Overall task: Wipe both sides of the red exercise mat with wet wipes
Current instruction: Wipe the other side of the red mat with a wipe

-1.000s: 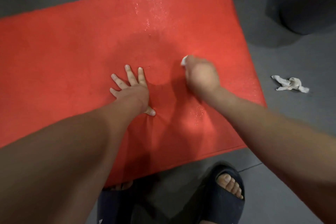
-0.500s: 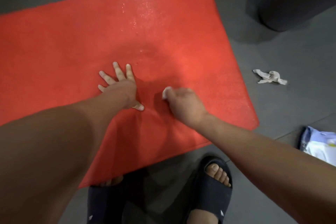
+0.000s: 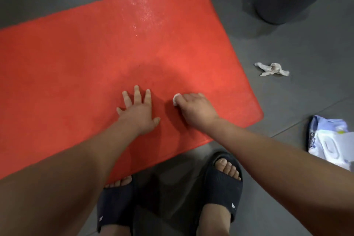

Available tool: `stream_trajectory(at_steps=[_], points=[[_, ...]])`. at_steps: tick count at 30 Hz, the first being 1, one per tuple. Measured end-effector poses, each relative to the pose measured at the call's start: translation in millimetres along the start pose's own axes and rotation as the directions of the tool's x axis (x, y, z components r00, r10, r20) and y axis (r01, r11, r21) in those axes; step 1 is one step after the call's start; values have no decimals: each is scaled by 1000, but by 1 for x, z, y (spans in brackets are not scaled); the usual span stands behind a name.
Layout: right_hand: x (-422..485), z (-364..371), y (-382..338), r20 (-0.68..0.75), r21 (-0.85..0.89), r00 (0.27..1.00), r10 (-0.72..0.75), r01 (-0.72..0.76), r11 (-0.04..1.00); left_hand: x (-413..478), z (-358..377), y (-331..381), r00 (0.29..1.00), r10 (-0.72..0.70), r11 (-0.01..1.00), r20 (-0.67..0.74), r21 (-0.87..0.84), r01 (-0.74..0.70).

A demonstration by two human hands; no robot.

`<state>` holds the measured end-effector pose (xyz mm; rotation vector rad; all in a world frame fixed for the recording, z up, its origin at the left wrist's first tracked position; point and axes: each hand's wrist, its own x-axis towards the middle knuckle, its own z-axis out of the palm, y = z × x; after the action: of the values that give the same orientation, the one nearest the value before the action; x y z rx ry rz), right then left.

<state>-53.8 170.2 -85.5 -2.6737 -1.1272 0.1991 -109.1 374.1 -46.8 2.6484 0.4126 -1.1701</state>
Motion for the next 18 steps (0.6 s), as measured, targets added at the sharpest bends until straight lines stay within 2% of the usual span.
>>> stream_trajectory(at_steps=[2,4,6,8,10,13,15,18], points=[[-8,-4,15,-13,-79,999,-41,40,996,-4,4,2,1000,3,1000,5,30,-3],[-12,-11,40,-53,-122,990,127,-133,984,-7,5,4,1000,-2,1000,15,29,2],[-16,-19,59,-96,-101,928,359,-368,924,-11,7,10,999,-2,1000,37,16,1],[-17,-17,58,-110,-79,884,455,-464,882,-14,10,14,999,0,1000,54,-7,1],[-18,-5,36,-96,-23,928,359,-363,932,-16,12,16,998,0,1000,62,-15,1],[-28,13,-4,-59,113,995,85,-78,990,-12,12,15,995,15,1000,94,-3,-15],[-34,14,-15,-15,136,999,29,-27,990,-8,11,13,993,20,1000,117,0,-21],[-38,2,-4,40,90,999,25,-28,996,-5,8,14,992,32,999,121,7,-33]])
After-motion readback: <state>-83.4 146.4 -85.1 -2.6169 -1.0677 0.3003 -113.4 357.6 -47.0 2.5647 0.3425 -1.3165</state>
